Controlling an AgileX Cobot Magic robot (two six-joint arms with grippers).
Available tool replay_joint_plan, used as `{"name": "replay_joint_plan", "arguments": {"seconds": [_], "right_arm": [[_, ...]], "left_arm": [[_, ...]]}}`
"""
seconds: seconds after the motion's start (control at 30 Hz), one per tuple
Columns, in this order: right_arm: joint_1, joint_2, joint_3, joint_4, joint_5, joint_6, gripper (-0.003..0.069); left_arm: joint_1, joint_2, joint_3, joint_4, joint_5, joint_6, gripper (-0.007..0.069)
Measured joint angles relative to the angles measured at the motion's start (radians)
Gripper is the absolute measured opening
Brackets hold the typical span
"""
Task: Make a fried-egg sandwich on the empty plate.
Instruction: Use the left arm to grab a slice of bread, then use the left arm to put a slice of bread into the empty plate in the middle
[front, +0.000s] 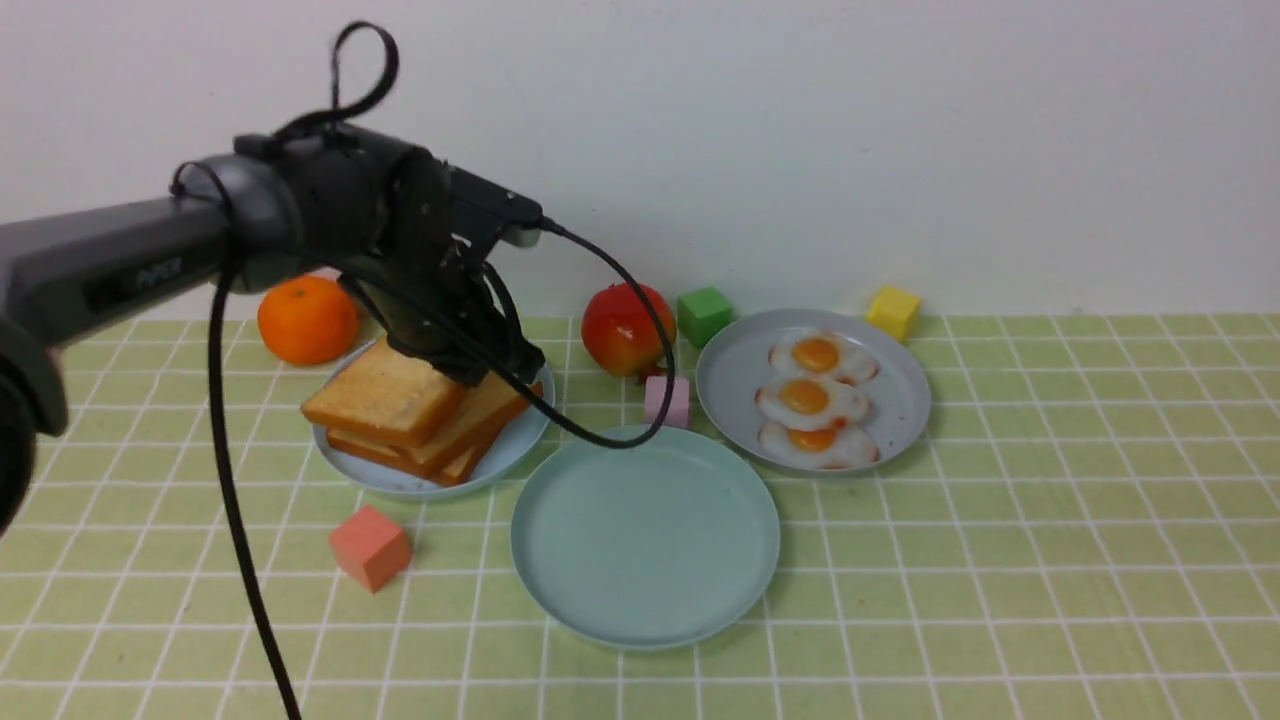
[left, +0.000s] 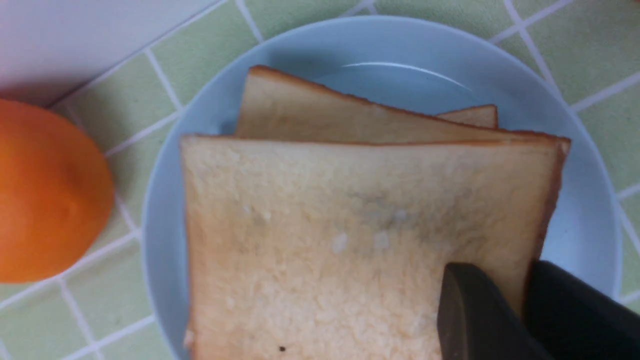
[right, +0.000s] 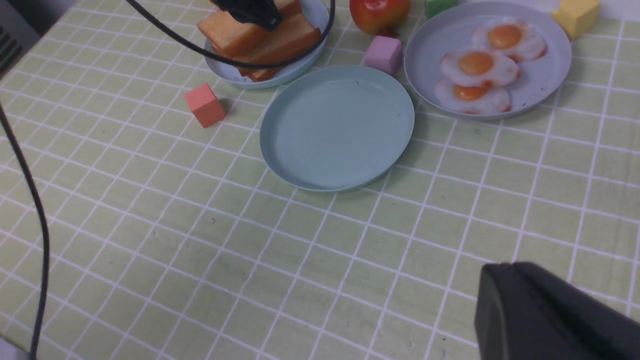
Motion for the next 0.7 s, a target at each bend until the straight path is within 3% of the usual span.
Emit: {"name": "replay_joint_plan", "arguments": {"seconds": [0.03, 0.23, 0.4, 0.7], "right_arm": [[0.000, 0.000, 0.000, -0.001, -0.001, 0.000, 0.0014], [0.000, 0.000, 0.000, -0.023, -0.004, 0.000, 0.0015], [0.000, 0.000, 0.000, -0.031, -0.004, 0.000, 0.0015], [0.000, 0.000, 0.000, -0.037, -0.002, 0.000, 0.0019]], "left_arm": [[-0.010, -0.049, 0.009, -0.005, 0.025, -0.004, 0.0072], [-0.183, -0.241, 0.150, -0.022, 0.020, -0.010, 0.0071], [-0.337, -0.243, 0.279, -0.020, -0.049, -0.018, 0.0071], [-0.389, -0.163, 0.298, 0.022, -0.199, -0.027, 0.0071]]}}
